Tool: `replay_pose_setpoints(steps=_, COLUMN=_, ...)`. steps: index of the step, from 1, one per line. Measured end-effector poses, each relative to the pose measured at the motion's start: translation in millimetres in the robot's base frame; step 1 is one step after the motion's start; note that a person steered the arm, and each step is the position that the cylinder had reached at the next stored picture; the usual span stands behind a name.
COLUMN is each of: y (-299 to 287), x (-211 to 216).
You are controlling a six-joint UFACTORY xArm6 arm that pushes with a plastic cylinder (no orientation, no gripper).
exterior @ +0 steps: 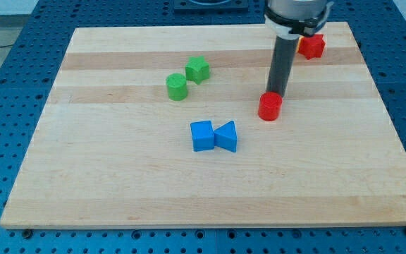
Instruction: Move the red circle to the right of the blue triangle
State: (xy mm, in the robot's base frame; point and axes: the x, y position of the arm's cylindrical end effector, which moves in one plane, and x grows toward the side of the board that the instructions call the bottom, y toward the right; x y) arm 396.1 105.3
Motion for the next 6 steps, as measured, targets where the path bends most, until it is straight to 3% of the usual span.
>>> replay_pose_setpoints(steps=3, y=-1.4, x=30.3)
replay_pose_setpoints(steps=6, y=40.1, x=61.8)
